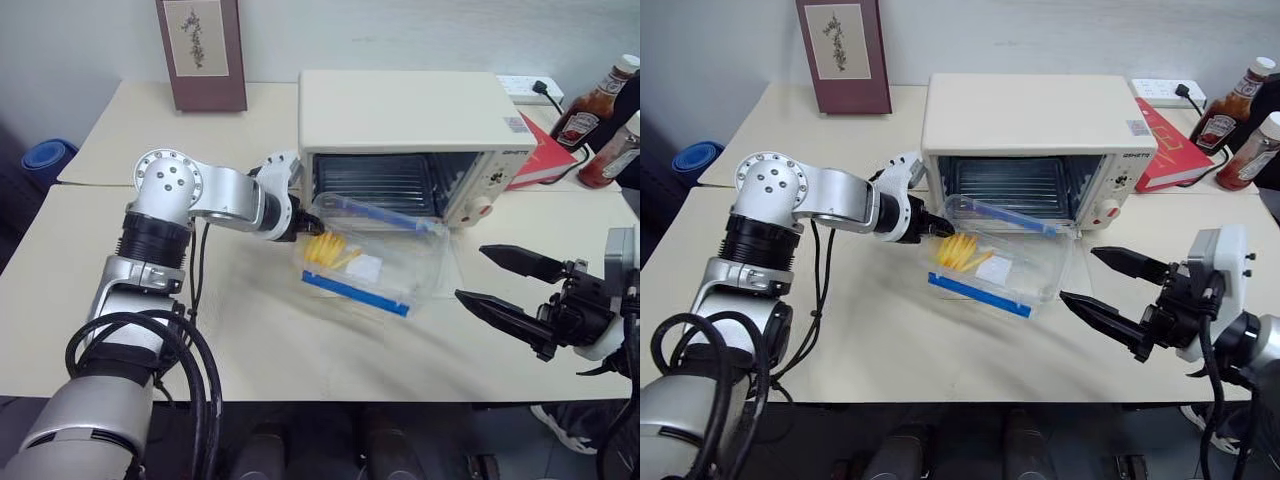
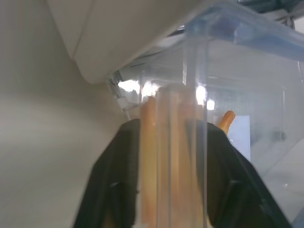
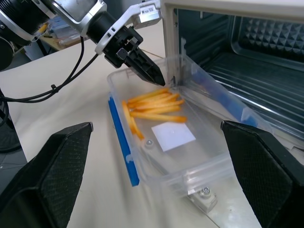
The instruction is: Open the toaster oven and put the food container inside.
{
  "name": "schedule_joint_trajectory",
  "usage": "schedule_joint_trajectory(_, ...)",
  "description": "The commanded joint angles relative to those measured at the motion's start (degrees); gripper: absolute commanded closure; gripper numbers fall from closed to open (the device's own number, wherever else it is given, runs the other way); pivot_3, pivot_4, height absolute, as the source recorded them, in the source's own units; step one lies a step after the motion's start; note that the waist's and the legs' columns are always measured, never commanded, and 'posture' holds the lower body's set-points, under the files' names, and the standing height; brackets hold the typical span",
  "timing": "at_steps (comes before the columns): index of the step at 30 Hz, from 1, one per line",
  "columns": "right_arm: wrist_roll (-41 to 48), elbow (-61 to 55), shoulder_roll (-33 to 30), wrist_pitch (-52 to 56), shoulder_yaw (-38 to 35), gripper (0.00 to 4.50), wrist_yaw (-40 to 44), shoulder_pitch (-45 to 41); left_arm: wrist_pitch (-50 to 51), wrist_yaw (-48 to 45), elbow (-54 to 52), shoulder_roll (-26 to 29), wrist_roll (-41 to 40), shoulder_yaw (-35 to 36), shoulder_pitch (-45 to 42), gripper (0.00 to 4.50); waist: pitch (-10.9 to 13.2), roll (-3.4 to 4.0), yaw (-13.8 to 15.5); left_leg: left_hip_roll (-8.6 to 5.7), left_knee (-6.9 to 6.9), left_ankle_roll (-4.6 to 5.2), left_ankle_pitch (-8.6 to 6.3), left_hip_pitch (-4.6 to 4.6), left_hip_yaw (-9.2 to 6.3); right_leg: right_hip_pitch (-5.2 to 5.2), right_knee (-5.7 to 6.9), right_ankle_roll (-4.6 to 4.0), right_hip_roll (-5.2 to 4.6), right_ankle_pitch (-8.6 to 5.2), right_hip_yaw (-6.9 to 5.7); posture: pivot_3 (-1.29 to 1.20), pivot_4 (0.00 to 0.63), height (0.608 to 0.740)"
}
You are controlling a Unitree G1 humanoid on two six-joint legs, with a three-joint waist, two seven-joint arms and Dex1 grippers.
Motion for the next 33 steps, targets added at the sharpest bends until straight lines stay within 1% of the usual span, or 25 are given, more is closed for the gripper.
schedule_joint_trajectory(1,-0.26,0.02,0.26,-1.76,-0.69,0.0,-0.17,0.13,0.81,-0.45,-0.7,-0.67,0.95,5.42,-1.13,1.52,0.01,-0.01,0.06,0.0,0.02,0.0,0.0,0.0,0.0,0.01,0.01,0.0,0.0,0.0,0.0,0.0,0.15,0.74)
schedule_joint_trajectory(2,-0.22,0.09,0.24,-1.84,-0.77,0.0,-0.1,0.35,1.13,-1.16,-1.24,-0.75,1.0,6.62,-0.88,1.26,0.01,-0.01,0.08,0.0,0.03,0.0,0.0,0.0,0.0,0.01,0.01,0.01,0.0,0.01,0.0,0.0,0.15,0.74)
schedule_joint_trajectory(5,0.82,-0.57,0.11,-1.46,-1.25,0.0,-0.2,1.12,4.17,-6.62,-3.71,0.71,-1.0,9.79,0.27,1.26,0.01,-0.01,-0.05,-0.01,0.04,-0.06,0.03,-0.01,0.0,0.0,0.0,0.02,0.0,0.01,0.01,0.0,0.15,0.74)
schedule_joint_trajectory(7,2.32,-0.96,-0.43,-0.81,-1.82,0.0,-0.45,1.37,6.44,-13.48,-7.1,2.84,-2.59,11.6,2.24,1.26,0.0,-0.01,-0.28,0.0,0.01,-0.16,0.09,-0.01,0.01,0.0,0.0,0.02,0.0,0.01,0.01,0.0,0.15,0.74)
schedule_joint_trajectory(10,4.33,-1.06,-1.49,0.03,-2.68,0.0,-0.61,1.56,6.75,-23.21,-12.37,5.64,-0.72,12.79,4.97,1.26,0.0,0.0,-0.44,0.02,-0.07,-0.23,0.13,0.05,0.08,-0.04,0.06,-0.01,0.0,-0.01,0.04,0.0,0.15,0.74)
schedule_joint_trajectory(11,5.82,-1.39,-2.01,0.56,-2.95,0.0,-0.65,1.73,5.9,-28.79,-14.26,7.53,0.5,13.35,6.25,1.26,0.0,0.0,-0.33,0.02,-0.06,-0.25,0.14,0.05,0.07,-0.05,0.07,-0.01,0.0,-0.01,0.03,0.0,0.15,0.74)
schedule_joint_trajectory(12,7.65,-1.76,-2.48,1.12,-3.08,0.17,-0.73,1.94,4.21,-35.81,-16.38,9.91,2.36,13.58,7.8,1.24,0.01,-0.01,-0.32,0.02,-0.05,-0.26,0.15,0.04,0.05,-0.05,0.09,-0.01,0.0,-0.01,0.03,0.0,0.15,0.74)
schedule_joint_trajectory(14,9.91,-2.07,-3.15,1.69,-3.29,0.58,-0.96,2.26,1.58,-45.6,-18.98,12.93,5.77,13.03,9.65,1.24,0.01,0.0,-0.42,0.02,-0.03,-0.27,0.17,0.05,0.05,-0.04,0.1,-0.03,0.01,-0.02,0.02,0.0,0.15,0.74)
schedule_joint_trajectory(15,10.71,-2.15,-3.59,1.92,-3.35,0.9,-0.87,2.56,-0.36,-50.51,-19.65,14.5,8.19,12.11,10.46,1.24,0.01,-0.01,-0.33,0.02,-0.04,-0.27,0.17,0.07,0.07,-0.03,0.11,-0.07,0.01,-0.04,0.03,0.0,0.15,0.74)
schedule_joint_trajectory(17,12.16,-2.81,-4.27,2.39,-2.41,1.53,-1.37,2.76,-5.67,-61.12,-19.36,18.21,14.37,9.66,11.94,1.64,0.0,0.0,-0.29,0.01,-0.02,-0.24,0.17,0.08,0.05,0.01,0.07,-0.09,0.01,-0.04,0.02,0.0,0.15,0.74)
schedule_joint_trajectory(18,12.67,-3.25,-4.42,2.53,-1.87,1.97,-1.59,2.9,-8.38,-66.15,-19.2,19.67,17.32,8.29,12.46,1.89,0.0,0.0,-0.28,0.01,-0.02,-0.21,0.16,0.1,0.06,0.06,0.05,-0.11,0.01,-0.05,0.02,0.0,0.15,0.74)
schedule_joint_trajectory(19,13.36,-3.68,-4.46,2.66,-1.56,2.22,-1.78,3.22,-10.5,-70.78,-19.56,20.87,19.6,6.95,12.91,2.14,0.0,0.0,-0.18,0.01,-0.03,-0.18,0.15,0.1,0.05,0.07,0.02,-0.14,0.01,-0.07,0.01,0.0,0.15,0.74)
schedule_joint_trajectory(21,14.95,-4.64,-4.5,3.08,-1.42,2.89,-1.93,4.39,-14.12,-80.44,-21.59,23.27,22.88,4.63,14.29,2.75,0.0,-0.01,-0.13,0.02,-0.02,0.14,-0.01,0.06,0.02,0.08,-0.02,-0.14,0.01,-0.07,0.0,0.0,0.15,0.74)
schedule_joint_trajectory(22,15.68,-5.5,-4.45,3.35,-1.51,3.16,-1.58,5.65,-16.45,-86.73,-24.08,25.21,24.51,3.06,15.87,2.97,0.0,0.0,-0.18,0.02,-0.03,0.19,-0.04,0.04,0.03,0.08,-0.06,-0.14,0.01,-0.07,0.0,0.0,0.15,0.74)
schedule_joint_trajectory(24,15.51,-7.51,-4.49,3.73,-1.09,3.84,-0.34,8.52,-21.15,-97.87,-29.41,28.86,28.11,-0.56,19.11,3.6,0.0,0.0,-0.23,0.03,-0.1,0.26,-0.08,0.0,0.04,0.07,-0.16,-0.17,0.0,-0.09,0.01,0.0,0.15,0.74)
schedule_joint_trajectory(26,13.11,-9.57,-4.94,3.7,0.0,4.5,1.72,11.23,-24.92,-105.36,-32.48,31.1,32.1,-4.2,20.98,4.22,0.0,0.0,-0.22,0.05,-0.19,0.28,-0.11,-0.02,0.07,0.05,-0.29,-0.19,-0.01,-0.1,0.01,0.0,0.15,0.74)
schedule_joint_trajectory(27,12.09,-10.18,-5.02,3.53,0.81,4.5,2.39,12.17,-27.14,-107.46,-33.07,31.31,34.63,-6.04,21.51,4.46,0.0,0.0,-0.21,0.06,-0.21,0.29,-0.12,-0.03,0.08,0.05,-0.33,-0.19,-0.01,-0.1,0.01,0.0,0.15,0.74)
schedule_joint_trajectory(29,9.97,-10.58,-5.0,2.89,2.99,4.5,2.58,12.75,-31.32,-110.13,-33.49,31.01,40.0,-9.5,21.8,4.46,0.0,-0.02,-0.18,0.06,-0.19,0.36,-0.16,-0.01,0.1,0.08,-0.37,-0.19,0.0,-0.1,0.01,0.0,0.15,0.74)
schedule_joint_trajectory(33,0.06,-8.82,-4.15,1.3,12.3,4.5,-1.05,9.14,-37.55,-111.54,-33.53,27.8,49.33,-15.25,21.25,4.46,0.0,-0.02,-0.22,0.06,0.11,0.43,-0.19,-0.02,0.11,0.19,-0.33,-0.16,0.01,-0.08,0.02,0.0,0.15,0.74)
